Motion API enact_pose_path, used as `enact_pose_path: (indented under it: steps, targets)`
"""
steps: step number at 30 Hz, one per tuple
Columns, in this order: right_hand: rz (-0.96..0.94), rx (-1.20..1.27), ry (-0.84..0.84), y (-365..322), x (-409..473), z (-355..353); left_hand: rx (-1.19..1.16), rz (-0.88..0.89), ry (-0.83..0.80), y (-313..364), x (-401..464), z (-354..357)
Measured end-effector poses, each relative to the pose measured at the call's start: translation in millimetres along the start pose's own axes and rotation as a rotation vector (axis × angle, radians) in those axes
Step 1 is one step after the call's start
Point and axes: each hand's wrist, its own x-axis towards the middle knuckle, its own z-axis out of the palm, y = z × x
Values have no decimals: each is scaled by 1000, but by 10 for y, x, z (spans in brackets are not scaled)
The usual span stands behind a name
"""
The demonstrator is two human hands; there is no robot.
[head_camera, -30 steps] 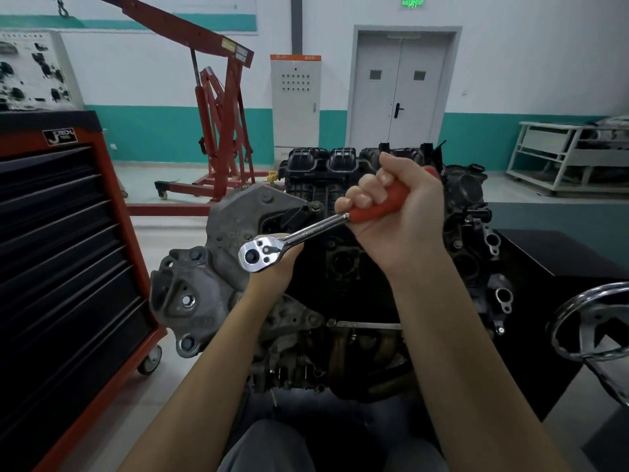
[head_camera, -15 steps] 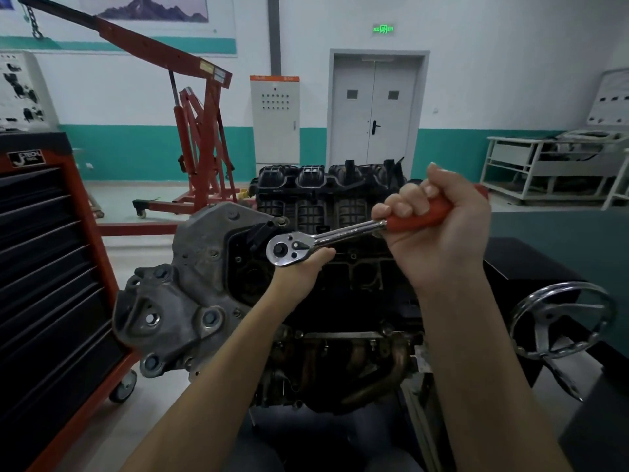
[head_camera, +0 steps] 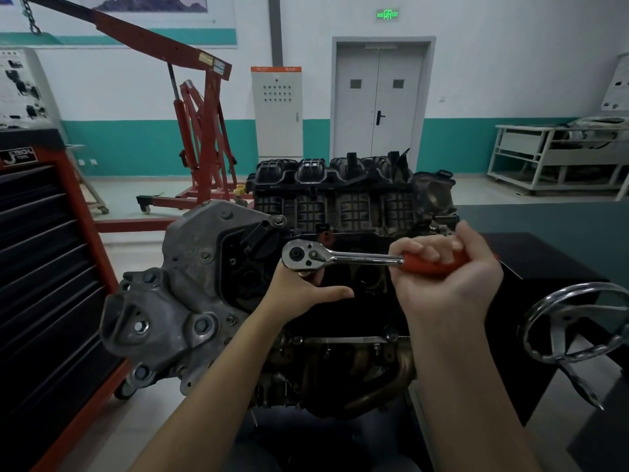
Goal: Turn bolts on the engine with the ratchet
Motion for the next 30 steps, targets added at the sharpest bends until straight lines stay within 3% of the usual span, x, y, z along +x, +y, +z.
enact_pose_path:
  steps: [3,6,12,17,24,28,30]
  targets:
    - [-11,-56,-53,45,-6,-31,-25,-14,69,-92,12,89]
    - [-35,-226,-209,91,64,84,-157,-137,144,-107,20,138]
    - [171,-585,-362,123,412,548,35,11,20,-122,77,128]
    - [14,-397,-321,131,233,268,-114,-138,-25,-102,71,58]
    - [-189,-160,-286,264,-205,-240,-289,-172,426,-18,124,189]
    - [-148,-267,-324,179,-28,-47,-290,-309,537,-40,124,293]
    - [-62,-347,-315,120,173,146,-356,-254,534,-54,140,318]
